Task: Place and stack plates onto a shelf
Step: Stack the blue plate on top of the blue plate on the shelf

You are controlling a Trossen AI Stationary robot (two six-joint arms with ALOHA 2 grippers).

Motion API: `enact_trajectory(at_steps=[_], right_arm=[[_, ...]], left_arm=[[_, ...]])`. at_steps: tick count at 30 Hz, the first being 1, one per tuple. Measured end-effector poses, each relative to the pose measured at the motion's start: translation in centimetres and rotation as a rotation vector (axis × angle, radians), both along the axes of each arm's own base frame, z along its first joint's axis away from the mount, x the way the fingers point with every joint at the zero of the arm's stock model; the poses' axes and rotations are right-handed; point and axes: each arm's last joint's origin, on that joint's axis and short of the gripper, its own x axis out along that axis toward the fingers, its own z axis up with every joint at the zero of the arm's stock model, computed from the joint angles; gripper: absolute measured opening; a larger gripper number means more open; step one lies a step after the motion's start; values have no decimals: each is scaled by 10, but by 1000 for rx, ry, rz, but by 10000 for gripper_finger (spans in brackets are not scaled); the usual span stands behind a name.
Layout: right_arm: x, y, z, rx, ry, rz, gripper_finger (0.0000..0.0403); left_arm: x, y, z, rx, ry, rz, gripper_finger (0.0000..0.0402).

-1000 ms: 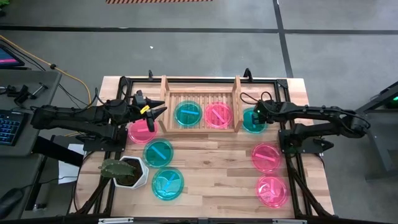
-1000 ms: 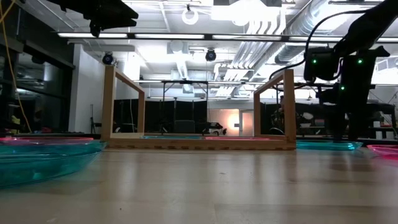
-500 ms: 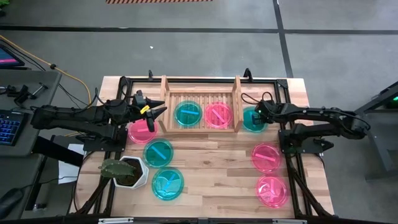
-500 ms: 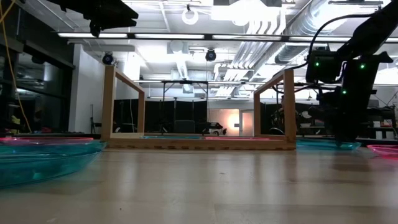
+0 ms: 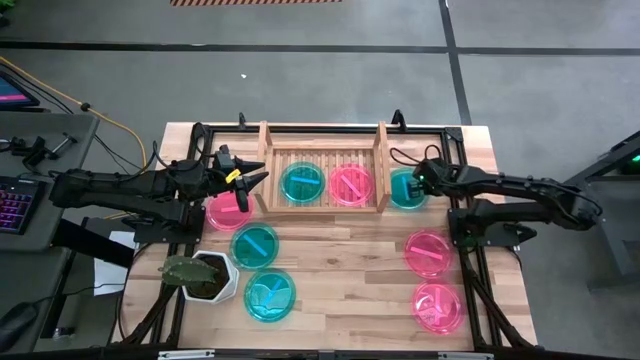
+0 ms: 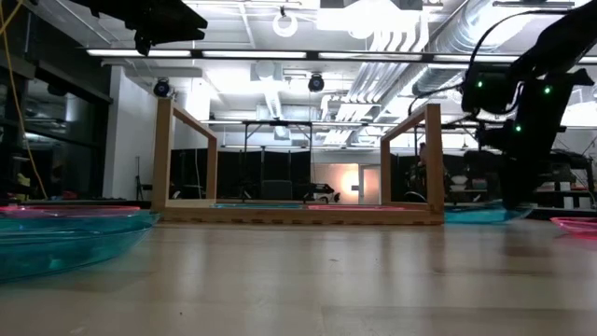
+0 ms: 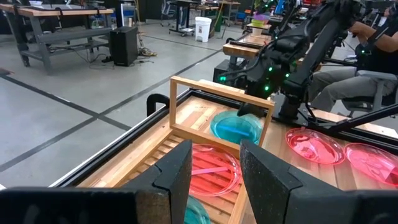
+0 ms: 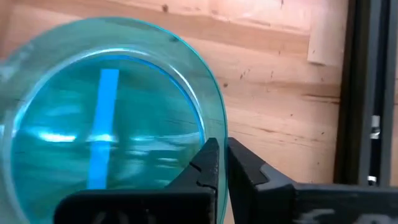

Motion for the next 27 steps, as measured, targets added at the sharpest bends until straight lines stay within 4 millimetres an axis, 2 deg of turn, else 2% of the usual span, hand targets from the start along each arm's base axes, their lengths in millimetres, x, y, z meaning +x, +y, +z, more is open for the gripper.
enact_trajectory(at_steps=[7,19,23,27], right_arm=[[-1,6,32,-66,-41,8,0],[-5,10,101,-241,-69,-15,0],[-4,12,100,-180,-108,-9,0],[-7,16,79,-97,-75,-20,0]], left_arm=[[0,0,0,0,0,0,127],[0,0,0,0,0,0,127],[0,0,0,0,0,0,127],[0,0,-1,-1,8,0,127]])
